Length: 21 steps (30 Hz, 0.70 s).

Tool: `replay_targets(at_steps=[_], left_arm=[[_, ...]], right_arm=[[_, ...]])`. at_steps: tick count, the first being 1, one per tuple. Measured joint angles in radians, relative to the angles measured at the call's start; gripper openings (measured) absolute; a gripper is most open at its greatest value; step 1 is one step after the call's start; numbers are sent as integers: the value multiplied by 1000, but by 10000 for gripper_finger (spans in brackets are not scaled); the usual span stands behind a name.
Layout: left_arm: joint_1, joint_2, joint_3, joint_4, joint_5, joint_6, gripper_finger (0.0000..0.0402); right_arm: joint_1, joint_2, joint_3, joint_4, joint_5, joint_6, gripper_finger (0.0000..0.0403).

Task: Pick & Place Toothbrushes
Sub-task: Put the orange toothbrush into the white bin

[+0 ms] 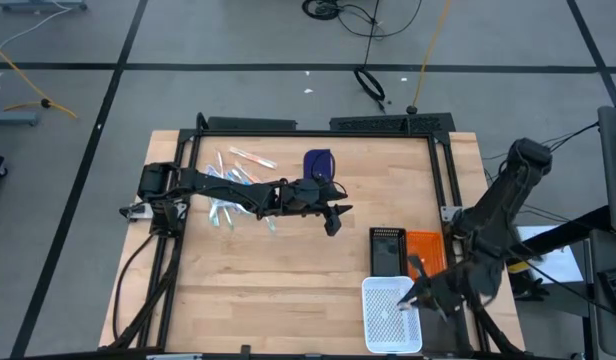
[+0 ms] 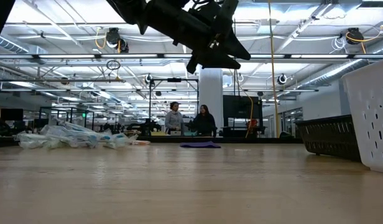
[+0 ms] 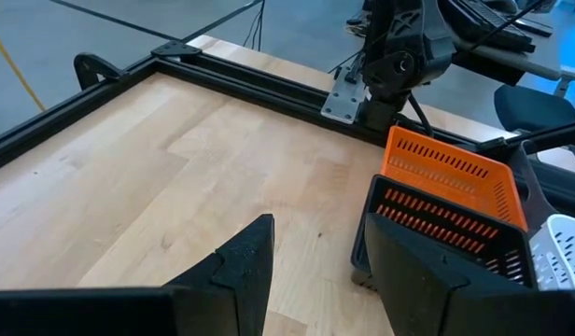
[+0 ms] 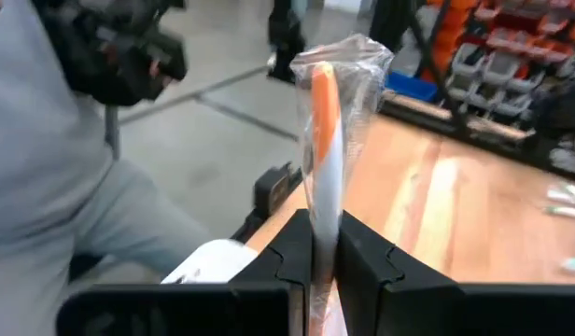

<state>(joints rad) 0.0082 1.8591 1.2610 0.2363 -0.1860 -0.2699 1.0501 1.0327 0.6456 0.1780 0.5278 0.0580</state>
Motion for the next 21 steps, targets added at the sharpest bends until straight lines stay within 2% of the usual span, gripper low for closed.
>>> replay_targets(at_steps=[4,10,21], left_arm=[[0,0,0,0,0,3,173],[0,0,0,0,0,5,173],[0,0,0,0,0,5,172]], right_arm=[[24,43,34,-65,3,9,18],[25,63,36,-154,101,72,18],[25,62,36,-225,97,110,18]])
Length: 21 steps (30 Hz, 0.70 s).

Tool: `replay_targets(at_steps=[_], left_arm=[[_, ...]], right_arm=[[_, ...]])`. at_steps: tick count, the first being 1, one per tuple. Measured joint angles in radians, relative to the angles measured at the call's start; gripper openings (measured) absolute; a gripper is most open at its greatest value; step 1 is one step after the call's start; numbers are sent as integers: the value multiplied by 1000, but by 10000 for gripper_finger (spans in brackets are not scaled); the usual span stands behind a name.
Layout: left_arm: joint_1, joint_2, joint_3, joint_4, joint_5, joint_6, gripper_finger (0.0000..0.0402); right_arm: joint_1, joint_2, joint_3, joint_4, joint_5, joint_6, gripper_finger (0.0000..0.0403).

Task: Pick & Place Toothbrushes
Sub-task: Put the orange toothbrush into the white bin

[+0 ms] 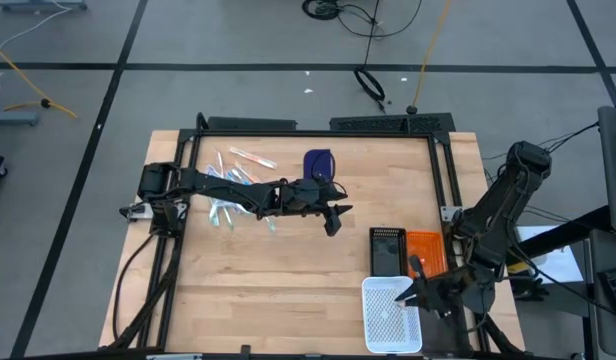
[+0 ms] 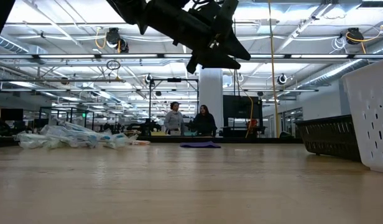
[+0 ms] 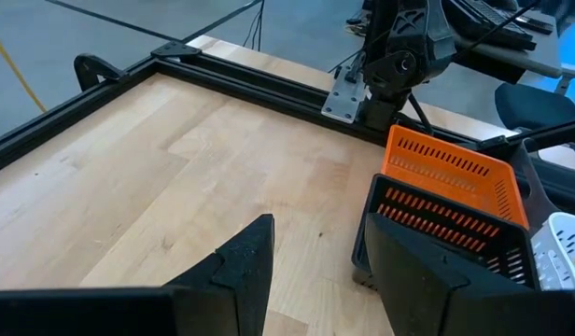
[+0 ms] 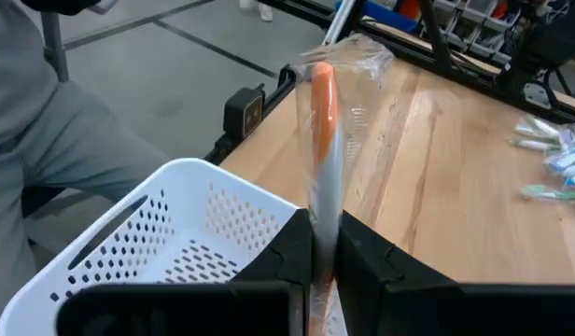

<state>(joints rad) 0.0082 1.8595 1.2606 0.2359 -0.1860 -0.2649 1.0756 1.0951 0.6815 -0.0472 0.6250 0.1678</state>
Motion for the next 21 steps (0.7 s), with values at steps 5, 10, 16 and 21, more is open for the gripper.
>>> replay_targets(at_steps=[5,10,16,21], left_arm=[[0,0,0,0,0,0,173],[6,0,0,0,0,0,172],[7,0,0,0,0,0,173],[7,0,0,0,0,0,173]], right_arm=[[0,0,0,-36,-1,46,20],[0,0,0,-46,-53,60,81],[-9,0,0,-56,-47,82,147],[-9,0,0,-55,-50,81,174]])
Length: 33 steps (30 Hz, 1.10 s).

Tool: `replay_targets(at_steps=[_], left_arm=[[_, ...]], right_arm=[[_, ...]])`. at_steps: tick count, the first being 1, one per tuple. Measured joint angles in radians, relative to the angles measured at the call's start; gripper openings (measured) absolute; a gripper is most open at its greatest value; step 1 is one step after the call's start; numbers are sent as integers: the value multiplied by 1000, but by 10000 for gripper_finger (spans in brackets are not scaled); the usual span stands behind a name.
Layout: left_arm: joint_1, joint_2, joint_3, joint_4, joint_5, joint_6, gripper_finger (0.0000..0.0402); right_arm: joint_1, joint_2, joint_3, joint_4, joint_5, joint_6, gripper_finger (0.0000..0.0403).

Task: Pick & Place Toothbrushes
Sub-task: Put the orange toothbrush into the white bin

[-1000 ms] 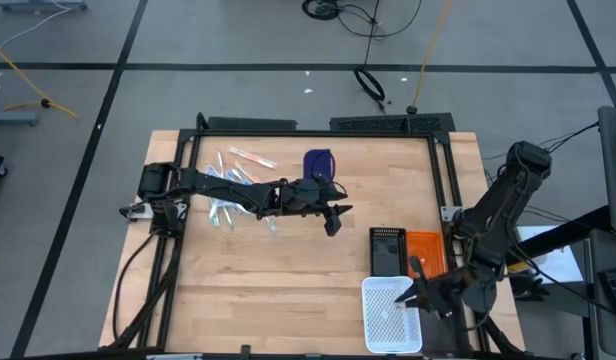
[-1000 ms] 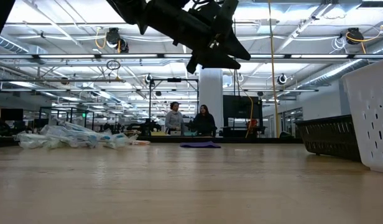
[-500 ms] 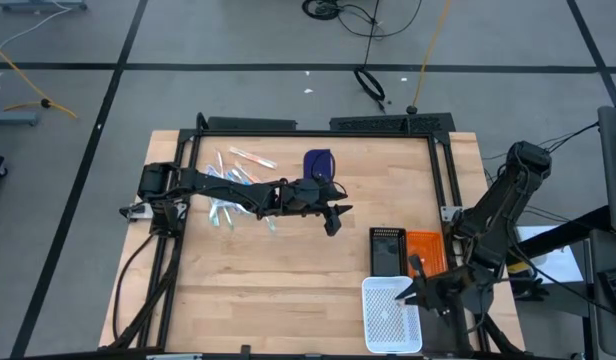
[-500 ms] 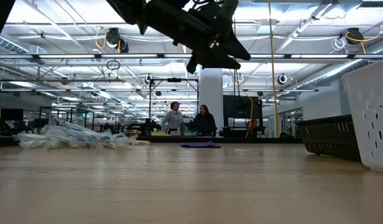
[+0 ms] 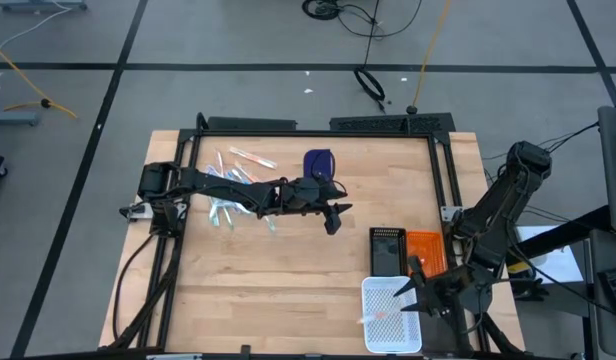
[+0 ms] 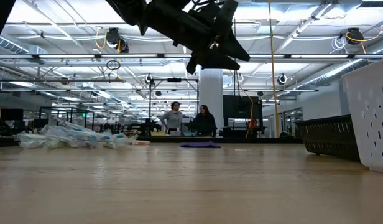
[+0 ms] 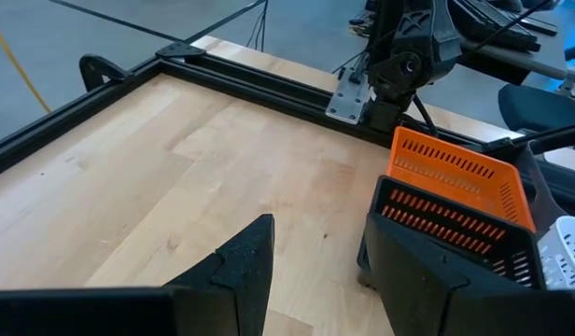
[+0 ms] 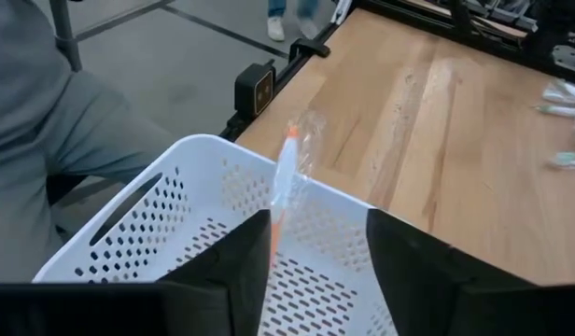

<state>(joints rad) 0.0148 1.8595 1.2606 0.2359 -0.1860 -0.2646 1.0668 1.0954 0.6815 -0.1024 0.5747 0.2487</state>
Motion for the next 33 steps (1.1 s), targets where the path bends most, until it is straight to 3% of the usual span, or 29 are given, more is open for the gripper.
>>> replay_targets(at_steps=[5,9,13,17,23,27,33], left_arm=[[0,0,0,0,0,0,173],[0,-1,0,-42,0,-8,172],[1,-43,0,-194,-10,-33,172],[9,-114,0,-427,-155,-91,173],[62,-205,0,-754,-319,-161,172],[136,-223,0,-918,-323,-106,172],[291,-224,-5,-1023,-268,-43,172]], right_arm=[[0,-5,0,-1,7,-9,170],[0,-24,0,-2,93,-56,160],[-1,-55,0,-18,197,-99,156],[-15,-82,0,-45,264,-107,155],[-96,-94,-1,-94,261,-105,155],[-146,-93,-1,-104,249,-107,155],[-217,-94,-1,-105,181,-112,155]])
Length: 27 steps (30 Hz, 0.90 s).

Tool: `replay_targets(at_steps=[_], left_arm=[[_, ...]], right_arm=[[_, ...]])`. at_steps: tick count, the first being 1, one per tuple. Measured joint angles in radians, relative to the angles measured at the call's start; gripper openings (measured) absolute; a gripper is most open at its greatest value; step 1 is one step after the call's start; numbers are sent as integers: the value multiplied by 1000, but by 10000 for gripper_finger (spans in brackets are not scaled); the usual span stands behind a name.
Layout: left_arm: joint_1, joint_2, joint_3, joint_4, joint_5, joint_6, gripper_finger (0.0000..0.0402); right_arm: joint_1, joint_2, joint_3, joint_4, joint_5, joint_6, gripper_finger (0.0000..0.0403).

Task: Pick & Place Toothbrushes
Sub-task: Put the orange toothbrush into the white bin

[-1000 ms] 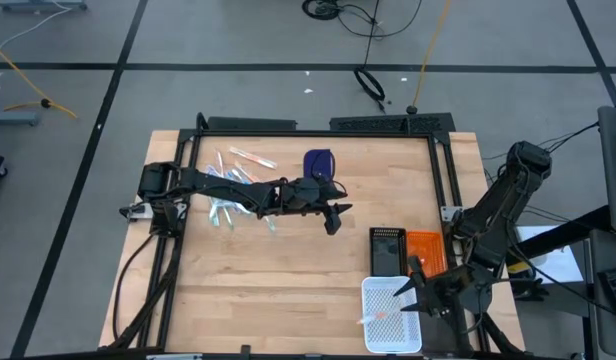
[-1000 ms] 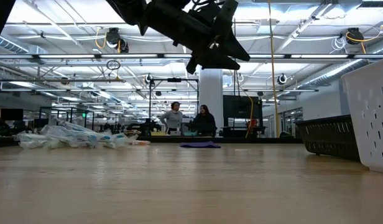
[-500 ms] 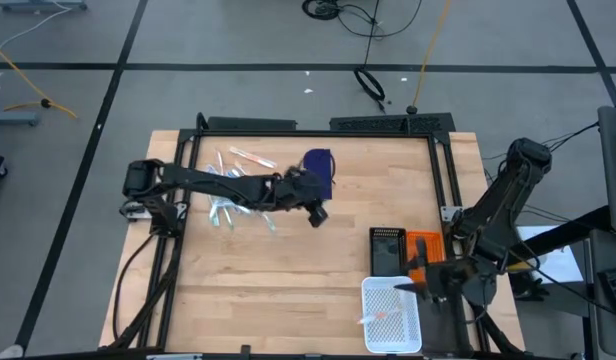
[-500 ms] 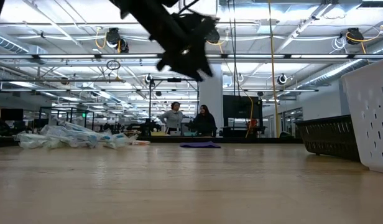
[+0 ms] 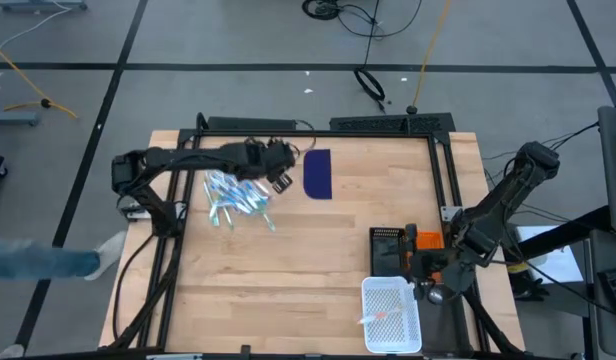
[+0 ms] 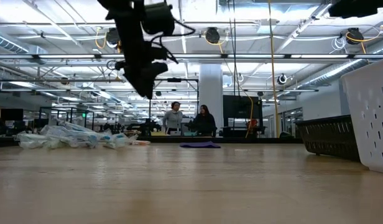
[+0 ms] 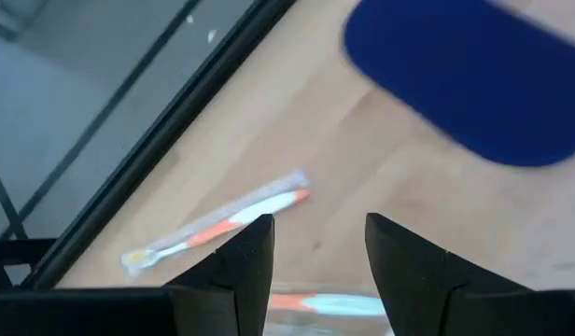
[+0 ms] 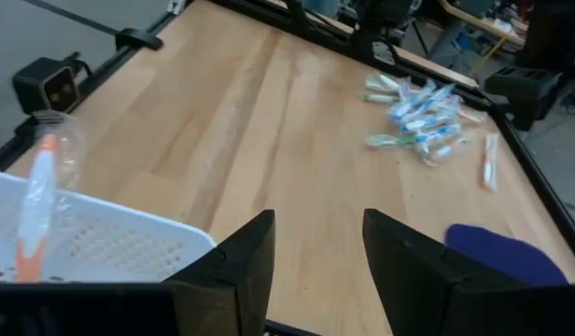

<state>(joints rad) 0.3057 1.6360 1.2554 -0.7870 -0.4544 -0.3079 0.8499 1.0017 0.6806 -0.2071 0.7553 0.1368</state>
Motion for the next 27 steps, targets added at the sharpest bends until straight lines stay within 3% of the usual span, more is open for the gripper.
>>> replay_targets(at_steps=[12,18,27], left_arm=[[237,23,-9,-13,175,307,172],[279,78,-9,-28,209,439,172],[301,196,-9,-31,210,582,172]], right_arm=[[-122,0,0,-1,-1,-29,155],[-201,-1,0,-7,-6,-30,155],[-302,-1,0,8,-129,-67,155]])
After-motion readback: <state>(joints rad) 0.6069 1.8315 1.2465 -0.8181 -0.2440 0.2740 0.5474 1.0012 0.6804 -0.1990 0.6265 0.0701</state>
